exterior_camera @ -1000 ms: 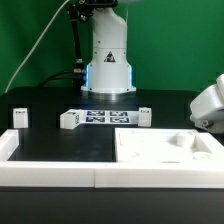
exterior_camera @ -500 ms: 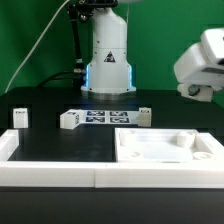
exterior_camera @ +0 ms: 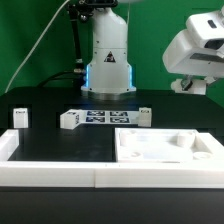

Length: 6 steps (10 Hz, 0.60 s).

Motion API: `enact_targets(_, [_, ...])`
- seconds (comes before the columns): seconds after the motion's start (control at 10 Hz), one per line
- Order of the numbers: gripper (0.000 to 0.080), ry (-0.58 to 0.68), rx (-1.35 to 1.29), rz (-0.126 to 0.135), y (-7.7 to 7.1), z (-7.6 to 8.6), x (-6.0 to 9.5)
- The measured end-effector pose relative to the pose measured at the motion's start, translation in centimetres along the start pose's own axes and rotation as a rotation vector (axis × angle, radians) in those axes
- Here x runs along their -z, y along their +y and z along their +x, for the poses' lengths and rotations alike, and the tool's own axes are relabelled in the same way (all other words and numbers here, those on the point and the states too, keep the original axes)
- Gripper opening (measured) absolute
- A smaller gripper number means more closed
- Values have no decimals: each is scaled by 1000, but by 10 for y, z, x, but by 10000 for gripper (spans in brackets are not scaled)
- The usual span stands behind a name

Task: Assemble one leg

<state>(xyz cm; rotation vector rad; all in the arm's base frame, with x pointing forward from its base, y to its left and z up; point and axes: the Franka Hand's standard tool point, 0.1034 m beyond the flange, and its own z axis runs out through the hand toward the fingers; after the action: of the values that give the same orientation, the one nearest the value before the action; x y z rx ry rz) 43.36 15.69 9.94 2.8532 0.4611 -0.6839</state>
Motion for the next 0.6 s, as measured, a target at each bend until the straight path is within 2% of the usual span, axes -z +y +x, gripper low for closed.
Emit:
enact_targets(0.1, [292,43,47,8,14,-5,-4])
enact_targets(0.3, [292,204,50,22,44,-2,6])
enact_targets(0.4, [292,244,68,21,59,-7,9])
enact_targets(0.5, [292,354,61,22,74,-3,16])
enact_targets(0.6, [292,451,57,23,73,-3,15])
